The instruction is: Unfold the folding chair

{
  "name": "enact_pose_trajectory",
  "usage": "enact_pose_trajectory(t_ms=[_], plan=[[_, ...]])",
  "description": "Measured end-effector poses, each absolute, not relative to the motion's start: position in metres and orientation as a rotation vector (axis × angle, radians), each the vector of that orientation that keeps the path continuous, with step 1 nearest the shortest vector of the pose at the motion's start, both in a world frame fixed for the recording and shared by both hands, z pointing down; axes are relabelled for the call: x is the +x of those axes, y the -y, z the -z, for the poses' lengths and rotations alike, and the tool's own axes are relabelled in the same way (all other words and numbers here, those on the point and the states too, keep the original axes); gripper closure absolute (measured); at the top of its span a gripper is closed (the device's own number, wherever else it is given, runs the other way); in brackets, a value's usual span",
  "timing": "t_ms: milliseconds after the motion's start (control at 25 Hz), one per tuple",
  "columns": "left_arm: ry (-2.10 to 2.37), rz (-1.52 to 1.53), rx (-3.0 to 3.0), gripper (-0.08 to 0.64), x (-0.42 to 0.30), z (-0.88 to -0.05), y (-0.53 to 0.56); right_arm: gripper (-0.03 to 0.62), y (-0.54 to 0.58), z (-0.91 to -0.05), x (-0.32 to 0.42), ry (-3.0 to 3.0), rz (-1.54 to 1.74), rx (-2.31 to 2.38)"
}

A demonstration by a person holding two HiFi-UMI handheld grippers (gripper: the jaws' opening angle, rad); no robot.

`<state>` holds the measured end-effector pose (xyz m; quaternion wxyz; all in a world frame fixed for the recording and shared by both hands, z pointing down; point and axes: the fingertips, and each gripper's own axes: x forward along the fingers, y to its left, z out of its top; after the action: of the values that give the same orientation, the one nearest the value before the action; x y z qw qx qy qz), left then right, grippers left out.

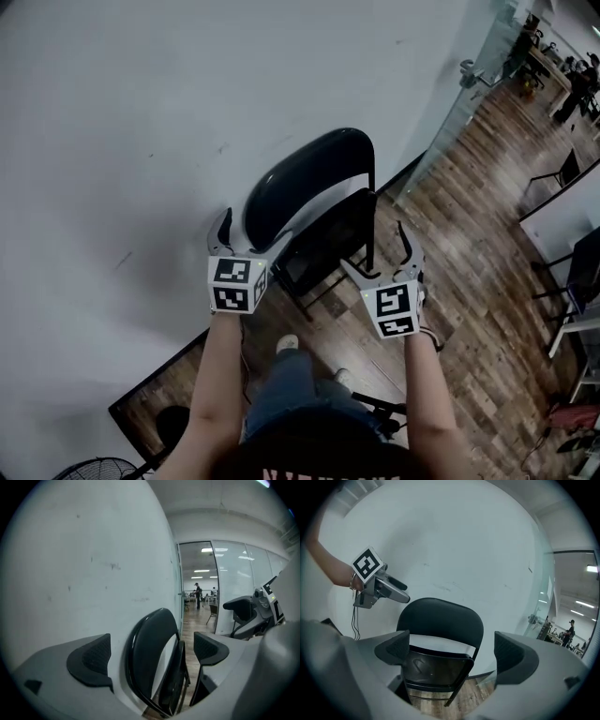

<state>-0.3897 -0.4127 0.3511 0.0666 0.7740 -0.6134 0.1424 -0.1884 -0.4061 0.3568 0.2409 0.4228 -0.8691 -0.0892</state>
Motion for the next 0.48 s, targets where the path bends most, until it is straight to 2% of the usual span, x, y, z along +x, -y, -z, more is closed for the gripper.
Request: enact_pose_trajectory(t_ms=[200, 480], plan=[[1.644, -0.479, 2.241, 0.037, -0.400, -0.401, 0.439, 0.051, 0.425, -0.383, -0.208, 2.378, 0.106, 1.195], [1.576, -0.520, 2.153, 0.216, -0.422, -0.439, 0.462, 0.052, 0.442, -0.430, -0.232, 2.342, -0.020, 1.198]])
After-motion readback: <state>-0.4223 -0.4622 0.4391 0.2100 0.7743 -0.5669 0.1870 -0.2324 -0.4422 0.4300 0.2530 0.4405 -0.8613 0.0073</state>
